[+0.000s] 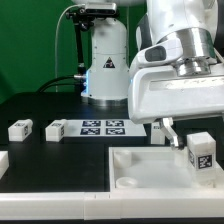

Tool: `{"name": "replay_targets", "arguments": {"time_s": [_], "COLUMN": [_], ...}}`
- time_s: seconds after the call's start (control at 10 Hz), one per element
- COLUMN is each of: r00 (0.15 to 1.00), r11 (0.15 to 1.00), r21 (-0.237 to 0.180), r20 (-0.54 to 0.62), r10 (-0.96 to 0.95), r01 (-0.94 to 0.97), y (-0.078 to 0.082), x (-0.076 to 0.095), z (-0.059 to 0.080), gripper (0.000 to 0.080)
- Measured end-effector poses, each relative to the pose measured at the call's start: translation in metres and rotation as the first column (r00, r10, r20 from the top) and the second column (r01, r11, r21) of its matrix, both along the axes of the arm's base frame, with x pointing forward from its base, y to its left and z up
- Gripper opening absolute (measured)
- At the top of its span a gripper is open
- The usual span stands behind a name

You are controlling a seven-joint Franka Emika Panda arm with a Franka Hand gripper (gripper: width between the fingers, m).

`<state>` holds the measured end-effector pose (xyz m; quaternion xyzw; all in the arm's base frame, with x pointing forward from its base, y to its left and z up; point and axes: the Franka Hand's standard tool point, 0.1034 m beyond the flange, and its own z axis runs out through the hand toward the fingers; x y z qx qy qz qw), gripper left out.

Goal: Assemble one leg

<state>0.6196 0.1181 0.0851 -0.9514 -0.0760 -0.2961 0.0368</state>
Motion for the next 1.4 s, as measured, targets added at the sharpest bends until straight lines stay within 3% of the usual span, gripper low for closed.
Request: {"name": "replay_targets", "arguments": {"time_s": [0.3,0.6,0.8,1.0,1.3,1.4], "r00": [1.000,1.000,0.997,0.996,0.955,0.918], "r11": [1.000,1.000,0.997,0.997,0.998,0.999], "r21": [-0.003,0.004,0.034,0.027,0.032,0.032], "r20": [-0.001,-0.003,-0.019,-0.063,-0.294,-0.397], "r10": [0.000,-0.015,-0.075,-0.069,-0.038,-0.023], "r01": [0.000,0.015,0.076,0.071,0.049,0.039], "y": [-0.007,-0.008,-0.013,-0.017,-0.008,-0.005], "x": [0.006,0.006,0.007,0.013,0.014,0.007], "z": [0.030,0.028,0.024,0.024,0.022,0.019], "gripper": [0.0649,0.0649,0.0649,0.0649,0.0649,0.0649]}}
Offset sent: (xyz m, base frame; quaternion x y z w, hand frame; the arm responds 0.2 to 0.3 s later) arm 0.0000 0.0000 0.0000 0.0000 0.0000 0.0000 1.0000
